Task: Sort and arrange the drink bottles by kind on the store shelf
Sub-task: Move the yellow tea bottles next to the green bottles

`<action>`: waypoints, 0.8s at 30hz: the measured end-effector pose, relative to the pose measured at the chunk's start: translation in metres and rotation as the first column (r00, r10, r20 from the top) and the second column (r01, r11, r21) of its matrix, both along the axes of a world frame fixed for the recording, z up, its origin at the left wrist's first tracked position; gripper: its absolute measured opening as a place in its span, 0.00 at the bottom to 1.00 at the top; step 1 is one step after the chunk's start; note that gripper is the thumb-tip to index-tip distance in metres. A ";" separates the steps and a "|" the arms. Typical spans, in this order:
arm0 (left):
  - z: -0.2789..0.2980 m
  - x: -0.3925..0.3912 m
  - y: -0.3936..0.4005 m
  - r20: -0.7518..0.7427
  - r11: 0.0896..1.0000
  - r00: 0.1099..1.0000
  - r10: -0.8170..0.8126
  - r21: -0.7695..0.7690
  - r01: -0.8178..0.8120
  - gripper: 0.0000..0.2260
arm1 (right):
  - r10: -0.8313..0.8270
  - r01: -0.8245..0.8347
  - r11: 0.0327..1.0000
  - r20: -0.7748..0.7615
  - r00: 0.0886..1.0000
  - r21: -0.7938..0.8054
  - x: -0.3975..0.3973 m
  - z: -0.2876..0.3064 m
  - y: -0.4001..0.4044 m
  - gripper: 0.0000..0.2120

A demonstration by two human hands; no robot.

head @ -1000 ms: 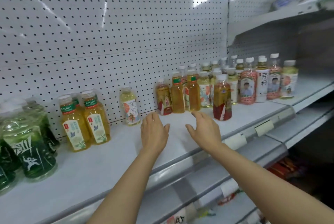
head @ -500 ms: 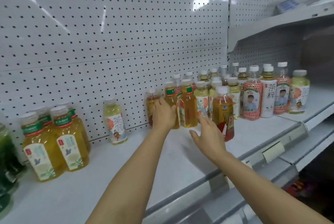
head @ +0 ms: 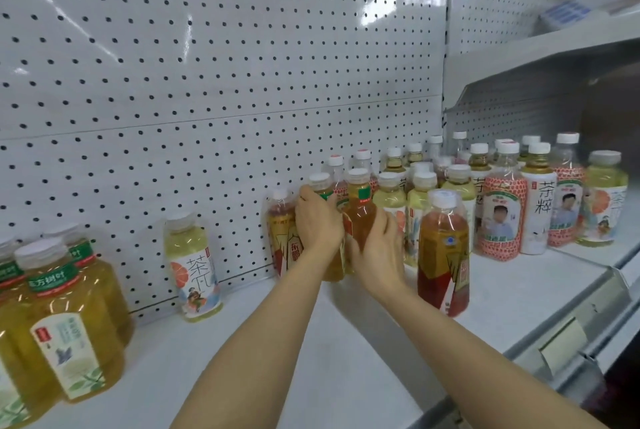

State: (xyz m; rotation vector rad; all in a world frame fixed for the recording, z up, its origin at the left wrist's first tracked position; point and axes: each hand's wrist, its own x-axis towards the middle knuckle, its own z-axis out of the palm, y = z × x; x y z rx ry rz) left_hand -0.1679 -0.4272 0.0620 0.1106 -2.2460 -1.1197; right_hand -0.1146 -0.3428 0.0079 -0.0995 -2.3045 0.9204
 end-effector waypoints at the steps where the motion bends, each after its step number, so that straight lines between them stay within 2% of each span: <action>1: -0.002 0.004 -0.004 -0.037 1.000 0.999 -0.024 -0.009 0.024 0.13 | -0.022 0.022 1.000 -0.004 1.000 -0.005 -0.005 0.002 -0.001 0.36; 3: -0.002 0.016 -0.015 -0.108 0.996 0.990 -0.088 -0.008 0.088 0.12 | -0.072 0.073 0.997 -0.019 0.997 0.024 -0.016 0.008 -0.002 0.38; 6: 0.008 0.035 -0.036 -0.156 0.981 0.977 -0.142 0.108 0.159 0.08 | -0.118 0.120 0.988 -0.031 0.993 0.097 -0.031 0.018 -0.003 0.38; 12: 0.013 0.070 -0.071 -0.184 0.949 0.964 -0.190 0.218 0.228 0.08 | -0.191 0.187 0.969 0.009 0.982 0.159 -0.044 0.030 -0.005 0.35; 14: 0.012 0.080 -0.080 -0.184 0.932 0.969 -0.166 0.291 0.214 0.08 | -0.159 0.157 0.982 0.016 0.987 0.105 -0.042 0.033 -0.003 0.34; 16: 0.009 0.089 -0.087 -0.177 0.922 0.975 -0.134 0.339 0.188 0.09 | -0.072 0.073 0.996 0.002 0.997 -0.059 -0.038 0.035 -0.002 0.32; 18: 0.003 0.095 -0.093 -0.169 0.925 0.979 -0.118 0.339 0.170 0.09 | 0.013 -0.013 0.978 0.000 1.000 -0.207 -0.032 0.037 -0.002 0.30; 20: -0.001 0.100 -0.096 -0.152 0.925 0.983 -0.105 0.347 0.152 0.08 | 0.073 -0.068 0.965 0.011 0.997 -0.253 -0.027 0.037 -0.003 0.28; 21: -0.002 0.103 -0.097 -0.149 0.920 0.984 -0.099 0.363 0.148 0.07 | 0.107 -0.098 0.960 0.020 0.994 -0.264 -0.024 0.037 -0.004 0.29; 24: -0.001 0.112 -0.097 -0.152 0.899 0.983 -0.099 0.411 0.154 0.06 | 0.206 -0.172 0.945 0.097 0.974 -0.278 -0.025 0.032 -0.002 0.41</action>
